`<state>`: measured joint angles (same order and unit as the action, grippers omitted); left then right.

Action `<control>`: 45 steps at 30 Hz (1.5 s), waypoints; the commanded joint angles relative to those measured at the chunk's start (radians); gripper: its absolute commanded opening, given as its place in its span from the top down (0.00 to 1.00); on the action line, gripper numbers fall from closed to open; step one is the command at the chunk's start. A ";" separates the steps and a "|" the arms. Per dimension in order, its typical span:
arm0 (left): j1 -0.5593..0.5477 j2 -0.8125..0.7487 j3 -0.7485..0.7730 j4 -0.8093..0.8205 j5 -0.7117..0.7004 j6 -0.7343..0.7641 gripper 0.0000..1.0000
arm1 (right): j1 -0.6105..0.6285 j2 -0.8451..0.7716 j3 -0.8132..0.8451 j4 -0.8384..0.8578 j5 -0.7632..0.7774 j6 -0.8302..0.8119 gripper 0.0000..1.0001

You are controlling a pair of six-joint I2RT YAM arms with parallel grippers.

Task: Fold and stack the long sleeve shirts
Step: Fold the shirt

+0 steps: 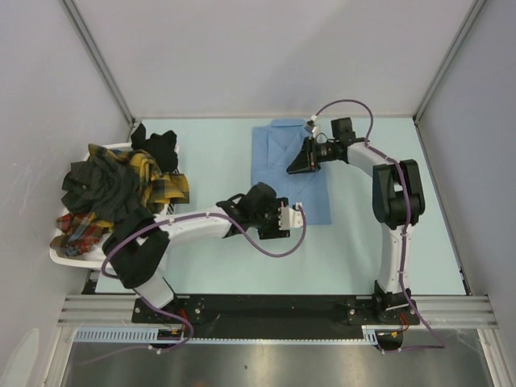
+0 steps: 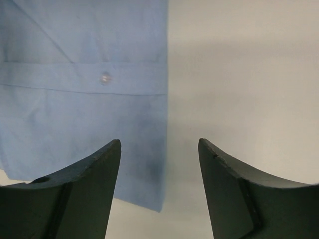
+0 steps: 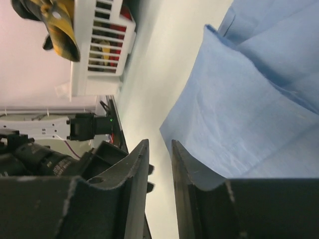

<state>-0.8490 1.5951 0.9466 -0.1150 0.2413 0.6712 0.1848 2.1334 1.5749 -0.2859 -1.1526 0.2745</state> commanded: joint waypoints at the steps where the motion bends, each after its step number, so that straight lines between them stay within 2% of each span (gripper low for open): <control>1: -0.067 0.084 -0.003 0.098 -0.197 0.140 0.32 | 0.053 0.092 0.043 -0.078 0.008 -0.048 0.72; 6: -0.128 0.176 -0.023 0.198 -0.321 0.168 0.33 | 0.045 0.160 0.040 -0.033 0.060 -0.058 0.72; 11: -0.128 0.255 -0.031 0.233 -0.395 0.188 0.37 | 0.038 0.223 0.072 -0.101 0.106 -0.142 0.73; 14: -0.128 0.261 -0.029 0.213 -0.395 0.188 0.64 | 0.038 0.240 0.082 -0.125 0.110 -0.172 0.73; 16: -0.128 0.240 -0.009 0.157 -0.350 0.179 0.71 | 0.042 0.237 0.088 -0.146 0.103 -0.187 0.72; 18: -0.130 0.173 0.029 -0.008 -0.195 0.122 0.94 | 0.054 0.192 0.099 -0.188 0.093 -0.236 0.70; 19: -0.136 0.155 0.038 -0.041 -0.165 0.110 0.99 | 0.058 0.178 0.099 -0.200 0.084 -0.251 0.67; 21: -0.142 0.111 0.072 -0.145 -0.090 0.070 1.00 | 0.059 0.127 0.103 -0.225 0.067 -0.258 0.62; 25: -0.168 0.071 0.115 -0.314 0.015 0.013 1.00 | 0.050 0.057 0.145 -0.306 0.041 -0.310 0.47; 28: -0.174 0.051 0.141 -0.411 0.087 -0.048 1.00 | 0.038 0.028 0.192 -0.378 0.042 -0.376 0.41; 36: -0.176 0.037 0.326 -0.705 0.332 -0.150 1.00 | -0.008 0.033 0.278 -0.630 0.050 -0.573 0.41; 39: -0.159 0.101 0.435 -0.836 0.395 -0.139 1.00 | -0.027 0.028 0.284 -0.688 0.038 -0.627 0.41; 42: -0.050 0.190 0.567 -0.928 0.458 -0.127 1.00 | -0.050 0.033 0.293 -0.742 0.022 -0.665 0.41; 45: 0.029 0.276 0.708 -0.985 0.451 -0.084 1.00 | -0.070 0.042 0.313 -0.794 0.021 -0.695 0.41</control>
<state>-0.9405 1.7897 1.5047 -0.9630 0.6083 0.5575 0.1345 2.1975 1.8297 -0.9737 -1.1076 -0.3313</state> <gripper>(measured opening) 0.012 0.595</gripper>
